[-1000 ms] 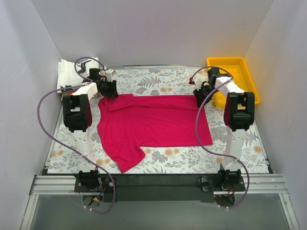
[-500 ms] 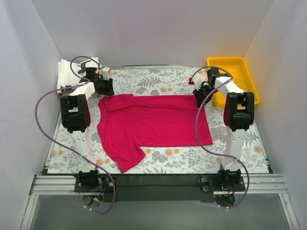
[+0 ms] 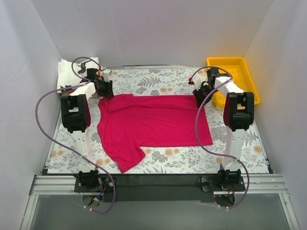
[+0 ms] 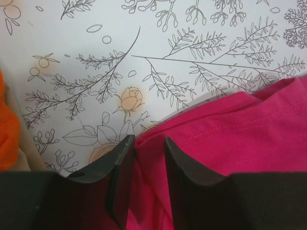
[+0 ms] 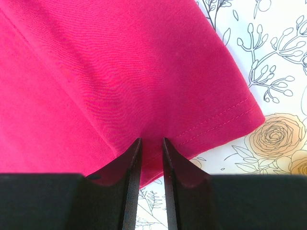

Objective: Fold and stack the t-shirts
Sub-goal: Fold the tshirt

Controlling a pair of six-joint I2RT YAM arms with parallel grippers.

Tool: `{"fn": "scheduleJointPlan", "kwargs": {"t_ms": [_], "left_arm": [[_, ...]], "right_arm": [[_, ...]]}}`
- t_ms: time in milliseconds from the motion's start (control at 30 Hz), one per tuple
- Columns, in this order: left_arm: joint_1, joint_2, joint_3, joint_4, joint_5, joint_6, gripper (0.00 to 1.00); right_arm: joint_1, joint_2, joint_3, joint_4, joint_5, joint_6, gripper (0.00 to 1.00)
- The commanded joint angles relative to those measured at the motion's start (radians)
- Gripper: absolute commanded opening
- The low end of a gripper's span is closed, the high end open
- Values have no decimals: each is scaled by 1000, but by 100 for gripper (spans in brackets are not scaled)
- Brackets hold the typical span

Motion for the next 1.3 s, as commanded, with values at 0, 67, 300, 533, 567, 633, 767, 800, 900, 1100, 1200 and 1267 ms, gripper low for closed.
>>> {"fn": "scheduleJointPlan", "kwargs": {"t_ms": [0, 67, 300, 533, 567, 633, 767, 800, 900, 1100, 1200, 1267], "left_arm": [[-3, -49, 11, -36, 12, 16, 28], [-4, -50, 11, -35, 14, 10, 22], [-3, -131, 22, -12, 104, -5, 2], [-4, -318, -102, -21, 184, 82, 2], [-3, -329, -113, -33, 176, 85, 3], [-3, -337, -130, -42, 138, 90, 6], [-3, -300, -129, -45, 83, 80, 2], [-1, -288, -121, -45, 75, 73, 2], [-1, -219, -78, -32, 48, 45, 0], [-1, -86, 8, 10, 15, 16, 1], [-1, -43, 40, 7, 23, 10, 5], [-1, -39, 54, 7, 34, 7, 13]], "right_arm": [[-1, 4, 29, -14, 31, -15, 27], [-1, 4, 30, -16, 31, -11, 27], [0, -2, 18, -14, 37, -11, 27], [-3, -13, 21, -16, 42, -7, 26], [-1, -15, 27, -17, 39, -5, 26], [-1, -16, 30, -18, 39, -4, 26], [-1, -13, 35, -21, 35, 1, 26], [-3, -10, 35, -22, 34, 2, 26], [-3, -5, 35, -22, 32, 4, 26], [-3, 5, 36, -25, 39, 1, 26], [-1, 7, 39, -28, 40, -2, 26], [-3, 7, 39, -28, 40, -4, 26]]}}
